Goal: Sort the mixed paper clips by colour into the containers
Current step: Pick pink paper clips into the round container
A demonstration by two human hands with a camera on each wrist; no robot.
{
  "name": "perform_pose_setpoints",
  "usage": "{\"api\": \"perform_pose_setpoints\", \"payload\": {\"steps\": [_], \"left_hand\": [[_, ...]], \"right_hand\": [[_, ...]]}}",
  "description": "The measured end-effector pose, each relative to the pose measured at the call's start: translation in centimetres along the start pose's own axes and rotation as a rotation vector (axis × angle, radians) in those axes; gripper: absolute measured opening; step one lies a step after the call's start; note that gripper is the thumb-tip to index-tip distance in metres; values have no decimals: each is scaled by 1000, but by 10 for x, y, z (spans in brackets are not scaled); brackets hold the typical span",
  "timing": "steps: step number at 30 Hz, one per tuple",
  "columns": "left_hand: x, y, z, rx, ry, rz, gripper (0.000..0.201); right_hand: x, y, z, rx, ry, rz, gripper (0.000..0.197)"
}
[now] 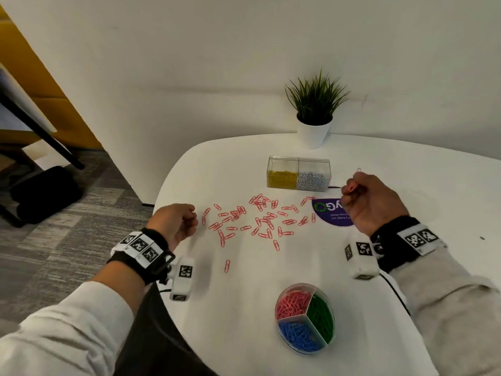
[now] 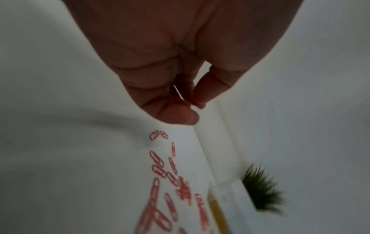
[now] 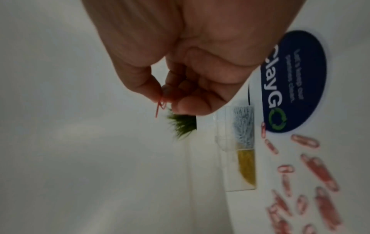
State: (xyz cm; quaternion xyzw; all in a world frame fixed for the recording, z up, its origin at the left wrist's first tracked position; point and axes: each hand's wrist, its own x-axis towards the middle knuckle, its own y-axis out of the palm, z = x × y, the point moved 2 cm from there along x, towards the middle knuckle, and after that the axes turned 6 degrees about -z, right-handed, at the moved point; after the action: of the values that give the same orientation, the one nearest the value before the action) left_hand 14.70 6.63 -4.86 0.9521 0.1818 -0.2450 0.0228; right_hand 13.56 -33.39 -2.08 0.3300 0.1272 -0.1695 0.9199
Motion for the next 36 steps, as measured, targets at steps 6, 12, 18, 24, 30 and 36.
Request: {"api": "perform_pose_setpoints", "payload": {"steps": [6,12,18,24,30,36], "left_hand": [[21,27,-7,1237,379,74,71],[9,53,3,1598,681,133,31],[-4,56,7,1567,702,116,16],[-10,34,-7,1141,556,8,11],[-61,39,-12,727,552,212,11],[-115,58,3,990,762,369,13]], "right_hand": [[12,7,7,-34,72,-75,18],[28,18,-25,-1573,-254,55,13],[33,23,-49,-2062,-332,200,22],[31,17,-47,-1986,-225,159,26],[-58,35,-28,-1737,-365,516,11],[-135,42,-58,-1917,-599,936,3]]}}
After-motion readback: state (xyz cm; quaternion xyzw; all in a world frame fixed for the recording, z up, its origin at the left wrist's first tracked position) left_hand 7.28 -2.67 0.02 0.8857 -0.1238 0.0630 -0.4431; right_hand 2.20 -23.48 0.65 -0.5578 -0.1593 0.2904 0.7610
